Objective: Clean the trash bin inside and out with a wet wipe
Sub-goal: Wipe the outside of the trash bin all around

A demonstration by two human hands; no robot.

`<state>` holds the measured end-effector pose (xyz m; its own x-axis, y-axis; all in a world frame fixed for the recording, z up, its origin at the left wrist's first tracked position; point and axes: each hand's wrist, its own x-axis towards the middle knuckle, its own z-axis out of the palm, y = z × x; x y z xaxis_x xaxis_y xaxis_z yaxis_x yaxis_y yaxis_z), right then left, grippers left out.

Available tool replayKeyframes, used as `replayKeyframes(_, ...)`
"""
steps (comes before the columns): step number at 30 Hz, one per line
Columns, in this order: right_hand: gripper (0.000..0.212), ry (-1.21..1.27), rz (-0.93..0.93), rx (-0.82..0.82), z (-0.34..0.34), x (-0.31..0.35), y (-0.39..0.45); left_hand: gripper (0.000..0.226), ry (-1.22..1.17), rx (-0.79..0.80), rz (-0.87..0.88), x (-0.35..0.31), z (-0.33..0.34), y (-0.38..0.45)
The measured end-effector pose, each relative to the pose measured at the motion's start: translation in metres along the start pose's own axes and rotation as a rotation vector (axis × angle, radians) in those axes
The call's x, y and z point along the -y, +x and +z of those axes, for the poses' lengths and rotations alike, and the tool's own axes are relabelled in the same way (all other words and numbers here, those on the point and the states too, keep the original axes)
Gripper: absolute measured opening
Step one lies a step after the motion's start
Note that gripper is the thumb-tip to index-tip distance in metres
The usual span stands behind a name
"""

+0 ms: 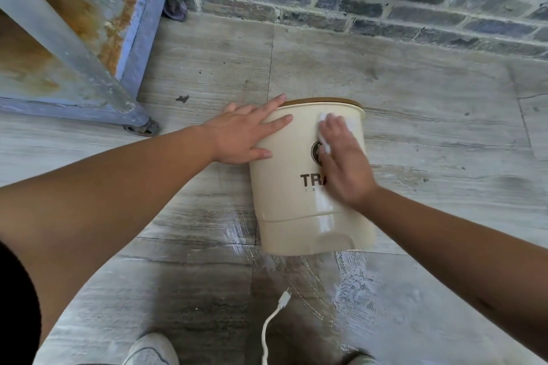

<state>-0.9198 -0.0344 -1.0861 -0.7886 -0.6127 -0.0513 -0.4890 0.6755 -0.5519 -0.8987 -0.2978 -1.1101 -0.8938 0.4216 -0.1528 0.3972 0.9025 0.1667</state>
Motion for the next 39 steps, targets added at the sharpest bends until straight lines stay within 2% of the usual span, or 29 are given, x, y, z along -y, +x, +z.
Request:
replayKeyframes(2, 0.055, -0.217, -0.232, 0.137, 0.011, 0.011, -0.002, 0.074, -0.012, 0.015, -0.008, 0.002, 0.0, 0.0)
replayKeyframes(4, 0.057, -0.34, -0.342, 0.22, 0.01, 0.015, -0.004, 0.068, -0.021, 0.03, -0.007, 0.003, -0.003, 0.001)
replayKeyframes(6, 0.056, -0.379, -0.409, 0.259, 0.007, 0.016, -0.011, 0.062, -0.008, 0.016, 0.007, 0.003, -0.006, 0.003)
replayKeyframes(10, 0.053, -0.437, -0.676, 0.438, 0.017, 0.021, -0.043, 0.057, 0.007, -0.002, 0.018, 0.006, -0.012, -0.003)
replayKeyframes(12, 0.054, -0.403, -0.709, 0.464, 0.011, 0.018, -0.05, 0.059, -0.001, -0.015, 0.008, 0.008, -0.013, -0.009)
replayKeyframes(14, 0.05, -0.312, -0.69, 0.414, -0.001, 0.011, -0.045, 0.062, -0.058, -0.034, -0.051, 0.012, -0.014, -0.017)
replayKeyframes(16, 0.043, -0.145, -0.573, 0.285, -0.015, 0.003, -0.035, 0.061, -0.15, -0.068, -0.162, 0.017, -0.014, -0.028)
replayKeyframes(20, 0.03, 0.423, -0.016, -0.098, -0.035, -0.003, -0.006, 0.057, -0.307, -0.199, -0.364, 0.014, -0.02, -0.041)
replayKeyframes(23, 0.036, 0.555, 0.183, -0.272, -0.042, -0.003, 0.026, 0.054, -0.416, -0.308, -0.506, 0.002, -0.028, -0.035)
replayKeyframes(25, 0.04, 0.521, 0.202, -0.314, -0.043, -0.003, 0.046, 0.053, -0.521, -0.36, -0.594, -0.003, -0.034, -0.027)
replayKeyframes(26, 0.039, 0.428, 0.182, -0.269, -0.041, -0.005, 0.055, 0.054, -0.564, -0.362, -0.623, -0.005, -0.037, -0.024)
replayKeyframes(28, 0.042, 0.043, 0.087, -0.091, -0.029, -0.003, 0.064, 0.055, -0.591, -0.34, -0.665, -0.007, -0.044, -0.017)
replayKeyframes(30, 0.046, -0.202, -0.034, -0.021, -0.019, 0.002, 0.065, 0.055, -0.591, -0.311, -0.699, -0.007, -0.053, -0.01)
replayKeyframes(33, 0.049, -0.263, -0.193, -0.007, -0.022, 0.011, 0.063, 0.047, -0.616, -0.243, -0.772, 0.001, -0.073, -0.002)
replayKeyframes(35, 0.048, -0.252, -0.224, -0.007, -0.026, 0.017, 0.068, 0.033, -0.76, -0.164, -0.833, 0.008, -0.088, 0.001)
replayKeyframes(36, 0.047, -0.235, -0.218, -0.007, -0.029, 0.02, 0.073, 0.035, -0.784, -0.106, -0.861, 0.009, -0.096, 0.003)
replayKeyframes(37, 0.044, -0.215, -0.21, -0.005, -0.031, 0.024, 0.078, 0.041, -0.707, -0.022, -0.874, 0.009, -0.101, 0.005)
replayKeyframes(39, 0.041, -0.189, -0.187, 0.011, -0.034, 0.028, 0.092, 0.06, -0.366, 0.113, -0.829, 0.003, -0.101, 0.009)
